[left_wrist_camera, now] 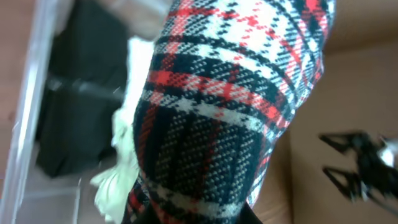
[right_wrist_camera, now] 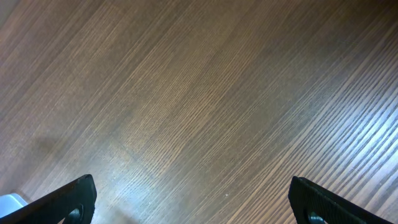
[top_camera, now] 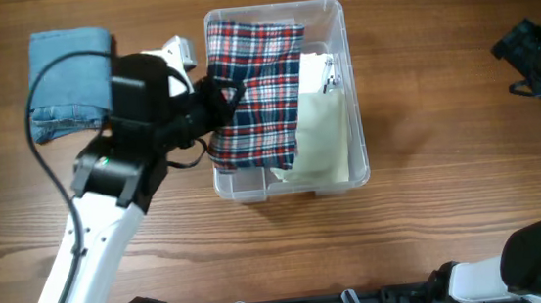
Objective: Pack container
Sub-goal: 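Lift the plaid cloth and carry it right into the container, then lower the plaid cloth into the container's left half with the left gripper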
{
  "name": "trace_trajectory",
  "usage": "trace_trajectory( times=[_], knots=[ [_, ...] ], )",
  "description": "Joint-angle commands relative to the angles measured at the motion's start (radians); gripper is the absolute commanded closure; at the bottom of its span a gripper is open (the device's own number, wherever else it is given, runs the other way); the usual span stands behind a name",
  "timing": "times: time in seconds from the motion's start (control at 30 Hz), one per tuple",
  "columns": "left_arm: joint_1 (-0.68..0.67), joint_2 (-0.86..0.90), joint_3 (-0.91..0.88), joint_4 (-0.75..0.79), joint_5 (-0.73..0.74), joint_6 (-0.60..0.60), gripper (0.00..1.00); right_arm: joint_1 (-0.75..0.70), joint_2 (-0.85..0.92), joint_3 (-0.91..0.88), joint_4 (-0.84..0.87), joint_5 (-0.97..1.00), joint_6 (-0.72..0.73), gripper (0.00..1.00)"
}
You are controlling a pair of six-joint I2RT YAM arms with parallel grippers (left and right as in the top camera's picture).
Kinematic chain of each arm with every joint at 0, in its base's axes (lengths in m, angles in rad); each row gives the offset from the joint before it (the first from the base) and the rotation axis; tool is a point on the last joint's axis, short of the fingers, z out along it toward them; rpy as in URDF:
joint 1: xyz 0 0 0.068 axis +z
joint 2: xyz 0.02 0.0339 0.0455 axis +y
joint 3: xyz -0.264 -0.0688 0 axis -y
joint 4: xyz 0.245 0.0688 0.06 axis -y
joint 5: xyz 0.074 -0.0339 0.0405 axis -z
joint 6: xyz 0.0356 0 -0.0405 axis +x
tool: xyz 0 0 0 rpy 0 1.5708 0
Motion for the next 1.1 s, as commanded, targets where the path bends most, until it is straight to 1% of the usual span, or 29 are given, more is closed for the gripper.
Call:
trace_trajectory(
  times=[0.0, 0.13, 0.43, 0.5, 0.53, 0.57, 0.6, 0.7, 0.77, 0.8, 0.83, 0.93, 1.0, 1.07],
  knots=[
    [-0.034, 0.027, 0.018, -0.026, -0.118, -0.181, 0.96, -0.004, 0.008, -0.007, 0.002, -0.008, 0.012, 0.00],
    [-0.068, 0.066, 0.018, -0.050, -0.177, -0.181, 0.96, -0.004, 0.008, -0.007, 0.002, -0.008, 0.013, 0.00],
    [-0.114, 0.194, 0.018, -0.053, -0.194, -0.181, 0.96, -0.004, 0.008, -0.007, 0.002, -0.008, 0.012, 0.00],
    [-0.121, 0.218, 0.018, -0.053, -0.194, -0.181, 0.95, -0.004, 0.008, -0.007, 0.002, -0.008, 0.013, 0.00],
    [-0.123, 0.226, 0.018, -0.053, -0.194, -0.181, 0.91, -0.004, 0.008, -0.007, 0.002, -0.008, 0.012, 0.00],
    [-0.126, 0.237, 0.018, -0.053, -0.194, -0.180, 0.84, -0.004, 0.008, -0.007, 0.002, -0.008, 0.012, 0.00],
    [-0.129, 0.242, 0.018, -0.053, -0.194, -0.180, 0.80, -0.004, 0.008, -0.007, 0.002, -0.008, 0.012, 0.00],
    [-0.130, 0.255, 0.018, -0.053, -0.190, -0.180, 0.78, -0.004, 0.008, -0.007, 0.002, -0.008, 0.012, 0.00],
    [-0.130, 0.255, 0.018, -0.052, -0.190, -0.176, 0.67, -0.004, 0.008, -0.007, 0.002, -0.008, 0.012, 0.00],
    [-0.130, 0.255, 0.018, -0.052, -0.190, -0.173, 0.55, -0.004, 0.008, -0.007, 0.002, -0.008, 0.012, 0.00],
    [-0.130, 0.255, 0.018, -0.052, -0.190, -0.173, 0.52, -0.004, 0.008, -0.007, 0.002, -0.008, 0.012, 0.00],
    [-0.130, 0.255, 0.018, -0.051, -0.190, -0.154, 0.48, -0.004, 0.008, -0.007, 0.002, -0.008, 0.012, 0.00],
    [-0.130, 0.254, 0.018, -0.049, -0.190, -0.119, 0.36, -0.004, 0.008, -0.007, 0.002, -0.008, 0.012, 0.00],
    [-0.130, 0.254, 0.018, -0.049, -0.190, -0.119, 0.32, -0.004, 0.008, -0.007, 0.002, -0.008, 0.012, 0.00]
  ],
)
